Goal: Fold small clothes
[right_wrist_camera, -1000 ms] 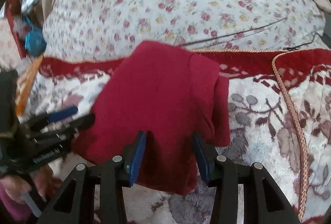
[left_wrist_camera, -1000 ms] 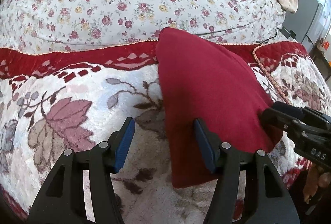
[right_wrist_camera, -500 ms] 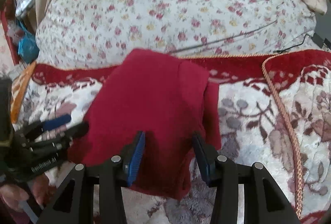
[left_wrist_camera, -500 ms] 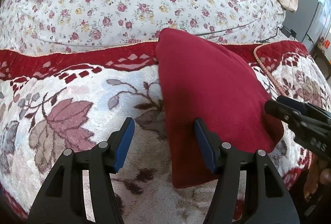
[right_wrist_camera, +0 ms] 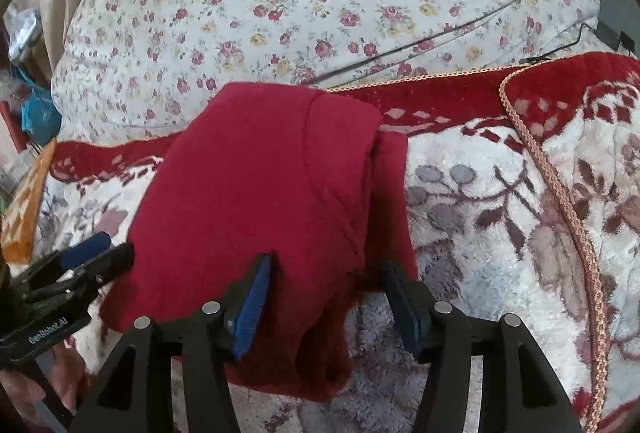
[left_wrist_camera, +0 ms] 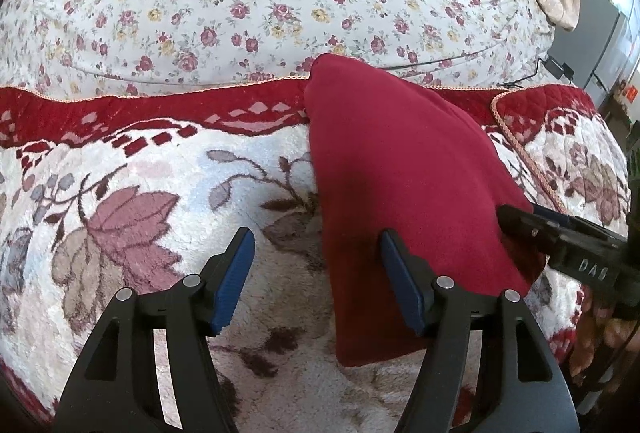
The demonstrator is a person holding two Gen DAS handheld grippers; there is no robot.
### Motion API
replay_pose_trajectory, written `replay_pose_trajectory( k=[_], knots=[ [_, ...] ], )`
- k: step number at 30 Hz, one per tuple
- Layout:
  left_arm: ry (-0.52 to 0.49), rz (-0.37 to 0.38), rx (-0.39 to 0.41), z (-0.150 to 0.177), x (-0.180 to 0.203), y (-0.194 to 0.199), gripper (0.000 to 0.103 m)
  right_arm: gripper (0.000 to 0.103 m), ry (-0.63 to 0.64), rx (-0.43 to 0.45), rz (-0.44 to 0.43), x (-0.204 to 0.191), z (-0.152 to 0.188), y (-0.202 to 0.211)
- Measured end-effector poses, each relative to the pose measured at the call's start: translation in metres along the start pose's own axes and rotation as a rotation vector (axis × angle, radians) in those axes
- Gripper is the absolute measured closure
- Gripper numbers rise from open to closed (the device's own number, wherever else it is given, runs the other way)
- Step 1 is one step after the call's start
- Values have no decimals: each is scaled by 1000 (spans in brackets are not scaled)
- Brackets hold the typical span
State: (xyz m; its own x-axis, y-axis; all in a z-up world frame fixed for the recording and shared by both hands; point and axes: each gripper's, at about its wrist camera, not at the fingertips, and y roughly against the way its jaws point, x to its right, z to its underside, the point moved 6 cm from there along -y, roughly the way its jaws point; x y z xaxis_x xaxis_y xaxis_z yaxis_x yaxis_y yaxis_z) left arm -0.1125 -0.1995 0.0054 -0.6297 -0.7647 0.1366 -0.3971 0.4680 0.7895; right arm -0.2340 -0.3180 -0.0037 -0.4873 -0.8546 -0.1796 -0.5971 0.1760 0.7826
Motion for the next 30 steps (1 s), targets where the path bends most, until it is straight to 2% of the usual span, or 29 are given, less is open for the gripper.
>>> replay_pose_trajectory(
  k=[7,12,18,25,30],
  knots=[
    [12,16,-2,-3,-1,-2,33,24,-93,21,-66,14,-10,-8],
    [34,32,-3,-7,-3,-7,26,21,-135,13,-112,23,-19,-25],
    [20,37,0,-11,0,-9,26,18,-221,-11,-197,34,-22,-42],
    [67,125,-52,-26,3,-20,26,17,-191,-10,-240,28,-31,-49],
    [59,138,-66,-34,8,-33,24,15,-201,-11,-274,27,-33,-57]
  ],
)
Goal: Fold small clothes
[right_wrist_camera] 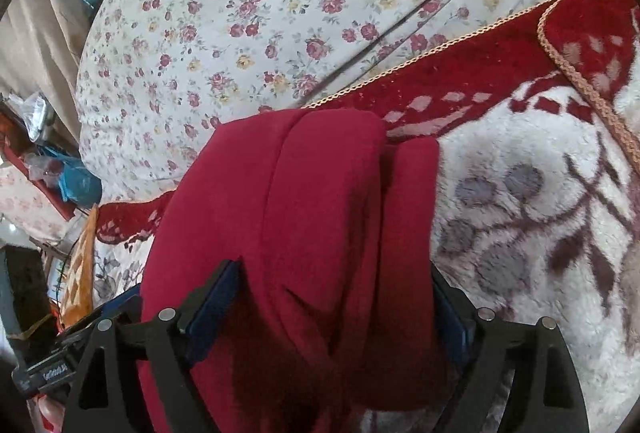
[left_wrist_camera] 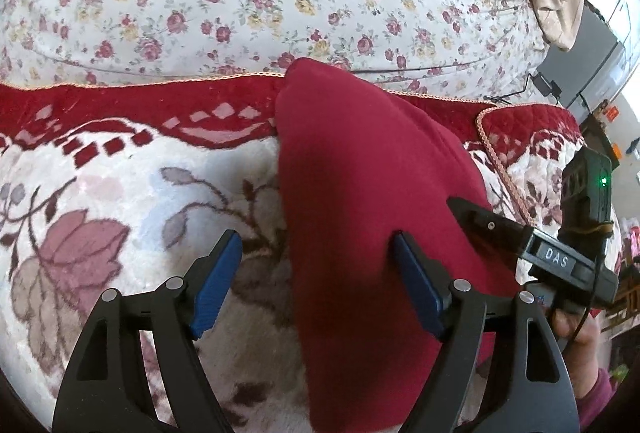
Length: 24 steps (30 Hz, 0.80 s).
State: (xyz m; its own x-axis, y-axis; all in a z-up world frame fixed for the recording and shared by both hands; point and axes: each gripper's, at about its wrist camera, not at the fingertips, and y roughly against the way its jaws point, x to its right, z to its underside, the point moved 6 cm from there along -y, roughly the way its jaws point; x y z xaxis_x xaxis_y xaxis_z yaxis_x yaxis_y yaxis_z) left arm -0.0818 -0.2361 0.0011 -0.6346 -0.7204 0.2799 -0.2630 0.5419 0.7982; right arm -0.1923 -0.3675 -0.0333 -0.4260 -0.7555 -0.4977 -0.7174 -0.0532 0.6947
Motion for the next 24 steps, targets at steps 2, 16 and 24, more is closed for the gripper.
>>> replay_pose_trajectory(
  k=[2,16,24],
  knots=[
    [-9,-1,8,0,2,-4,23,15,7,7,-10,0,0,-1],
    [-32,-16,28,-2,5,-15,20,7,46,48,-25,-3,-3,-10],
    [-30,-15,28,-1,5,-16,20,7,52,51,-32,-2,-3,-11]
  ],
)
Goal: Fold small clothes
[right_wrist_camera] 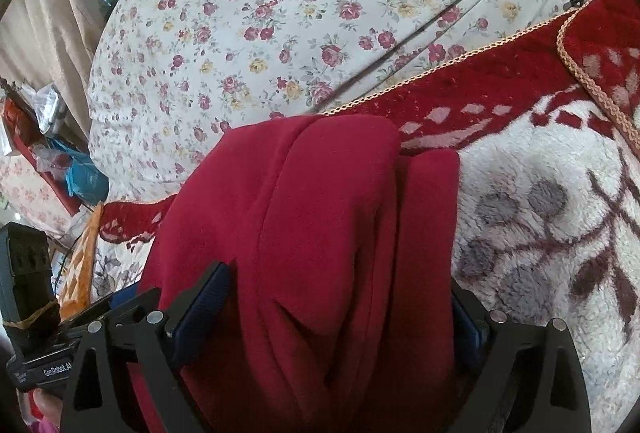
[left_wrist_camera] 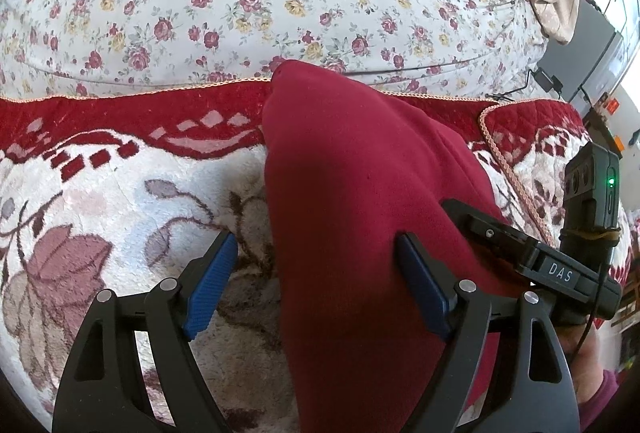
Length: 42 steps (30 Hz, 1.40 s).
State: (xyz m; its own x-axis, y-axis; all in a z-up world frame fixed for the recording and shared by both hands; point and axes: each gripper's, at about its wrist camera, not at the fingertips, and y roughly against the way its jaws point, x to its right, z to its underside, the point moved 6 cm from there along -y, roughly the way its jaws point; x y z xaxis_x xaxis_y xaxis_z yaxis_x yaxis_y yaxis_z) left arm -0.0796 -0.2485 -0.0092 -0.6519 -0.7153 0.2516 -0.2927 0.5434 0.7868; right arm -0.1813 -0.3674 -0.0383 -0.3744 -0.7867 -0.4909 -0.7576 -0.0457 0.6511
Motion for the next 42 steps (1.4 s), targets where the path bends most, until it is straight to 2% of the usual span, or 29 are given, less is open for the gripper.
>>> replay_pose_trajectory(
  k=[3,6,19,20,22,23,24,25,26,28,29,31,34,37,40,41,42],
  knots=[
    [-4,1,0,0,0,1,20,7,0,1,0,0,0,0],
    [2,-9,2,1,-2,-1,15,7,-2,0,1,0,1,0],
    [12,6,11,0,-4,-1,15,7,1,-1,1,-1,3,1],
    [1,10,17,0,-3,-1,16,10,7,-6,-1,-2,3,1],
    [-23,28,28,1,1,1,29,26,32,-11,-10,-7,3,3],
    [-44,63,30,2,7,4,46,29,51,-11,-15,-12,4,5],
    [-59,73,32,3,11,6,52,34,64,-8,-8,-15,3,6],
    [-80,55,44,3,14,9,53,40,82,-4,-2,-18,3,7],
    [-99,46,54,3,16,12,57,42,104,4,6,-24,2,10],
    [-75,70,50,5,13,17,62,56,129,24,6,-32,1,18],
    [-42,93,43,5,8,23,64,59,131,37,-14,-37,0,24],
    [-7,130,38,6,1,38,68,63,116,51,-87,-48,-1,37],
    [12,142,52,13,-5,73,68,63,141,53,-125,-69,5,52],
    [-6,74,50,37,-13,108,68,64,143,1,-194,-94,20,61],
    [6,38,17,69,-27,121,68,64,130,-73,-260,-113,52,60],
    [4,9,3,78,-33,121,68,64,135,-90,-256,-114,60,57],
    [1,-20,-3,85,-37,119,68,64,142,-121,-213,-113,70,50]
  ],
)
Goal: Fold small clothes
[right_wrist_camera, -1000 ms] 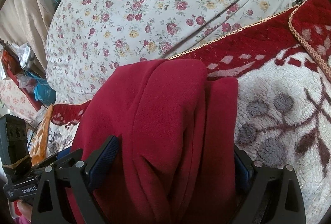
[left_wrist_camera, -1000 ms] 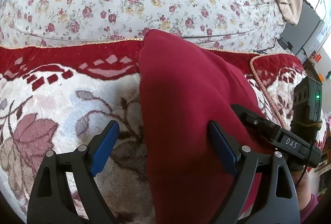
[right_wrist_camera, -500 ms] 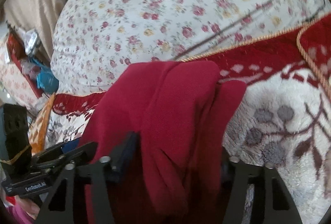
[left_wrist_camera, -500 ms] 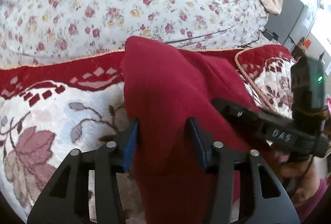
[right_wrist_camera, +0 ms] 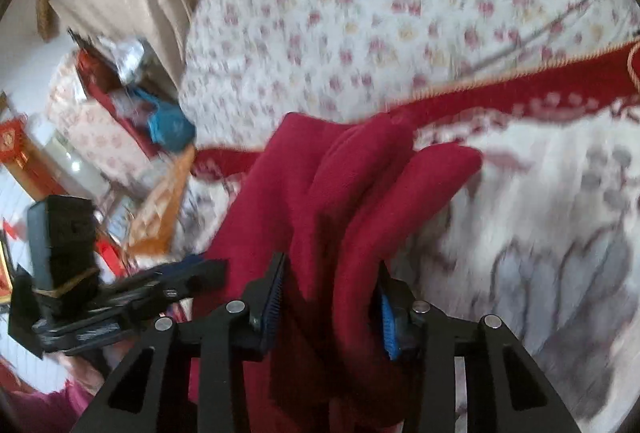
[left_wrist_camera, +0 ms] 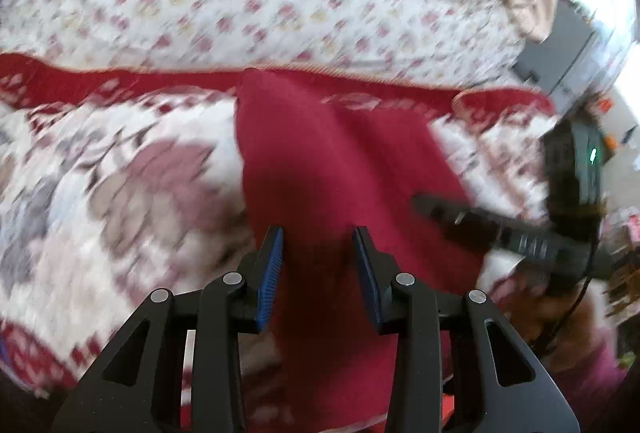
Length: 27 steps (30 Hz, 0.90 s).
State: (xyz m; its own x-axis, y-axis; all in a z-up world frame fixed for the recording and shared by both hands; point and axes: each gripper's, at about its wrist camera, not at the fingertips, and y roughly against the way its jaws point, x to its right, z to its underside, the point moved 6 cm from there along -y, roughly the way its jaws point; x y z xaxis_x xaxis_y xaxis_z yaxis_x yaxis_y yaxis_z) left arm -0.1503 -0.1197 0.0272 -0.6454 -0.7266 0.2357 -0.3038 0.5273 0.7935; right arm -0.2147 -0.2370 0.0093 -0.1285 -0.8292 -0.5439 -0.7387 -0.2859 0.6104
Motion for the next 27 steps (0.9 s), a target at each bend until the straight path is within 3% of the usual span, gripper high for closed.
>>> replay_pose_trajectory(
  k=[1,2,3,6,10,14,16,18,19,23,27],
  knots=[
    [0,-45,-11,10,-7,-3,68,56,-4,-19,71,5,5,-4],
    [5,-44,-10,15,-9,-3,68,49,-5,-24,186,15,9,-4],
    [13,-43,-4,19,-10,-1,68,41,-8,-16,225,19,8,1],
    [26,-79,15,23,-15,5,61,41,-14,71,313,22,0,34],
    [50,-105,14,23,-13,3,61,47,161,84,288,-23,1,55],
    [33,-149,26,26,-9,9,61,57,336,44,260,-66,26,35],
    [30,-159,27,26,-8,11,61,58,373,2,341,-61,37,17],
    [26,-174,35,27,-8,15,60,58,366,-69,437,-36,54,-4],
    [24,-180,39,28,-7,17,60,58,334,-76,425,-25,59,-10],
    [33,-187,44,28,-6,21,60,58,272,-37,386,-27,52,8],
    [38,-198,67,25,-4,28,60,51,296,29,440,-42,44,27]
  ],
)
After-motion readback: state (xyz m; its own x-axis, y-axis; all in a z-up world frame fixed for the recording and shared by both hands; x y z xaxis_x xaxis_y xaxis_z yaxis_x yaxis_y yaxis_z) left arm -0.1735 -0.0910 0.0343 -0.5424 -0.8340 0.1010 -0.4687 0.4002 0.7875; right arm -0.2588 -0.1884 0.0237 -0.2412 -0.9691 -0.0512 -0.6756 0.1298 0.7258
